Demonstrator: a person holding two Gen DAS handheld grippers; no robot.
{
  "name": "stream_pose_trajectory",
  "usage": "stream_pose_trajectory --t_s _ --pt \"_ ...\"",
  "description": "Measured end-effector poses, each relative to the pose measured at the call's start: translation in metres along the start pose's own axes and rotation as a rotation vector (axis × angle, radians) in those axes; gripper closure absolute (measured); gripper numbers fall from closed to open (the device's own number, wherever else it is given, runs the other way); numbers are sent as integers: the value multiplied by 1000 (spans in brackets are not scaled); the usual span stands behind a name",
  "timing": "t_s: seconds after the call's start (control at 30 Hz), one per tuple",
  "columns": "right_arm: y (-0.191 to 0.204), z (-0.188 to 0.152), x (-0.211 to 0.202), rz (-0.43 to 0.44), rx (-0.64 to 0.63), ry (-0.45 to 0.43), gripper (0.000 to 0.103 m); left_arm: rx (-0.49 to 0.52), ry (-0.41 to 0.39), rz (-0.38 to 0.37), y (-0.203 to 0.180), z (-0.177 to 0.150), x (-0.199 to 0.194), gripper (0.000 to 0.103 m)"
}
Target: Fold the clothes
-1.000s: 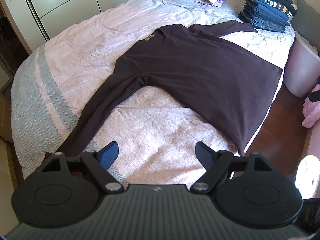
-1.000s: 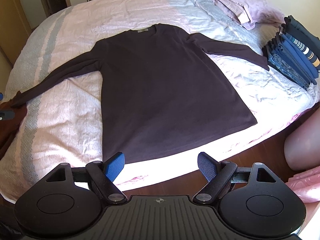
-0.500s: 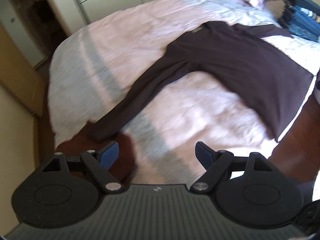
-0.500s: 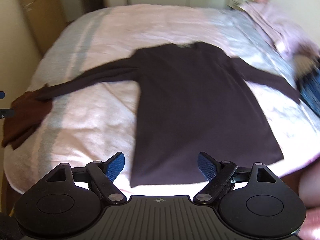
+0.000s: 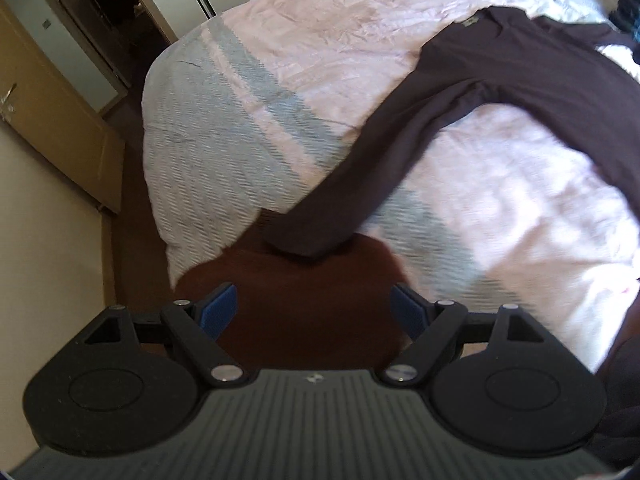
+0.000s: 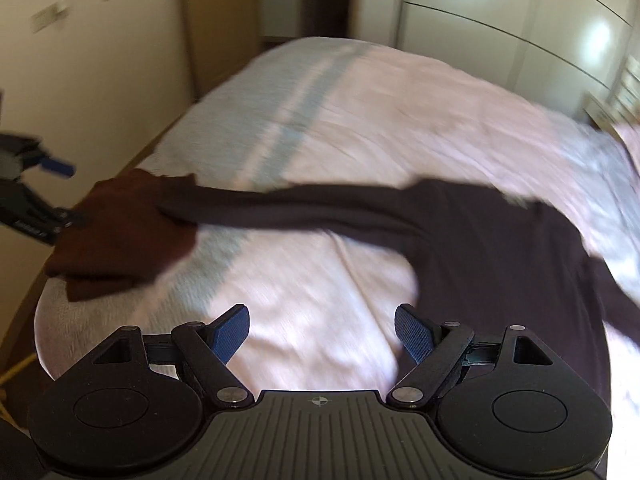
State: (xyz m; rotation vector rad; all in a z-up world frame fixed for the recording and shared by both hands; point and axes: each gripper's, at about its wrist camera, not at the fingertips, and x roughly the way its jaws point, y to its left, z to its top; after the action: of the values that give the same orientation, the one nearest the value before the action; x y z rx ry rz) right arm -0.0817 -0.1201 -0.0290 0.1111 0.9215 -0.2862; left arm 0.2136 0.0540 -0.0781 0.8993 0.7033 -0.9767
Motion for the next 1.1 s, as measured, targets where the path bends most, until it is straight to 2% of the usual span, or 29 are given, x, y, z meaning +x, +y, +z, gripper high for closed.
stream_pose_trajectory --t_s 0.13,0.2,0.23,0.27,0.47,0.63,0.73,0.77,0.8,0.83,0.97,1.1 --pt "29 34 57 79 -101 0 21 4 19 7 23 -1 27 22" --pt "46 48 89 126 -155 11 38 0 28 9 32 -3 41 22" --pt "55 55 105 150 -182 17 51 -3 32 8 36 -5 48 22" --pt "63 62 121 174 -209 24 55 -7 36 7 39 -7 55 22" --pt "136 74 224 254 -482 17 55 -51 36 0 53 -22 91 22" --pt "182 68 287 243 -702 -25 55 -101 24 -4 59 -33 103 22" --pt "193 65 311 218 -755 -46 57 -120 20 5 61 -38 101 22" --pt "195 65 317 212 -767 -55 80 -123 17 10 62 -40 98 22" --pt "196 67 320 218 -767 -55 95 -125 14 14 61 -41 95 22" --pt "196 69 322 226 -763 -53 100 -125 10 20 61 -42 92 22" --pt "174 90 304 269 -636 -99 100 -133 -17 15 54 -34 82 22" --pt "94 138 277 364 -297 -186 100 -113 -71 -20 35 -4 74 22"
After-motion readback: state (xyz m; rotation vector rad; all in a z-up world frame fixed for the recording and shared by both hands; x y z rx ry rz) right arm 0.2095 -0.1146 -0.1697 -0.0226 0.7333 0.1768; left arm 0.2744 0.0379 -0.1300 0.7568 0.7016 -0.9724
